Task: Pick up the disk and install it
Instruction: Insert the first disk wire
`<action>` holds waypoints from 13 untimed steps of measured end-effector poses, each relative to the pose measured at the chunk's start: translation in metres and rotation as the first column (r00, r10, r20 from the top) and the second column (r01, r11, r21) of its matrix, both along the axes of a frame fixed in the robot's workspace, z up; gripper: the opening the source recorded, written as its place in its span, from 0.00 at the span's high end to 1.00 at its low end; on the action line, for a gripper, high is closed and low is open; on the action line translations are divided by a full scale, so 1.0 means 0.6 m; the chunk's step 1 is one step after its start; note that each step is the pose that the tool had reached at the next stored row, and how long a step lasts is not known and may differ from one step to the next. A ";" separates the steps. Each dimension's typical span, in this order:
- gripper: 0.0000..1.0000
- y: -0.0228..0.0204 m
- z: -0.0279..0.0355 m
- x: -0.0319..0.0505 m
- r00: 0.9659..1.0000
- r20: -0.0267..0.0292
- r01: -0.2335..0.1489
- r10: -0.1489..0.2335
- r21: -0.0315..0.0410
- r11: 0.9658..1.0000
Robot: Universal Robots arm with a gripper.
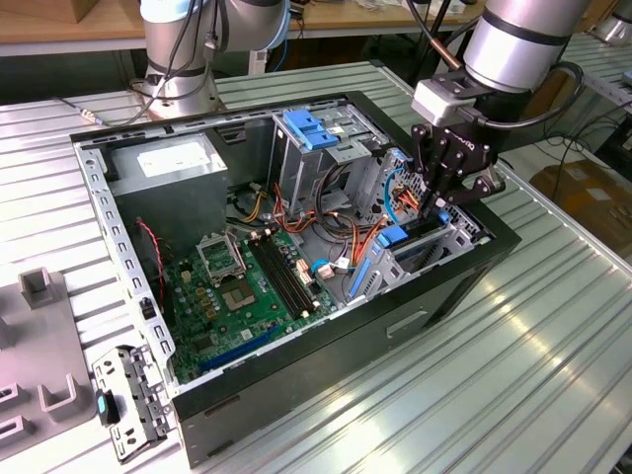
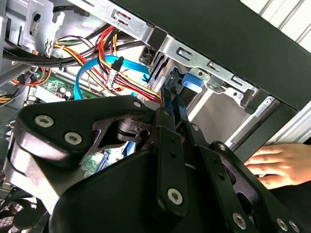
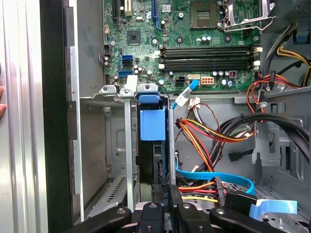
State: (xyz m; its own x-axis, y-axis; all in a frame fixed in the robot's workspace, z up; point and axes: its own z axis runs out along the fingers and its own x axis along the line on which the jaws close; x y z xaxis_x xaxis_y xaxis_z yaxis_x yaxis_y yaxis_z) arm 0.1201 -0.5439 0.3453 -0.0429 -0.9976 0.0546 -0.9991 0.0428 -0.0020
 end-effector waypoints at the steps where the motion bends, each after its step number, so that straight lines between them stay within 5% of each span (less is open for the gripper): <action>1: 0.83 -0.0002 0.000 0.001 1.000 0.000 0.000 0.000 0.001 1.000; 13: 0.83 -0.0017 0.000 0.002 1.000 -0.001 -0.012 0.012 0.002 1.000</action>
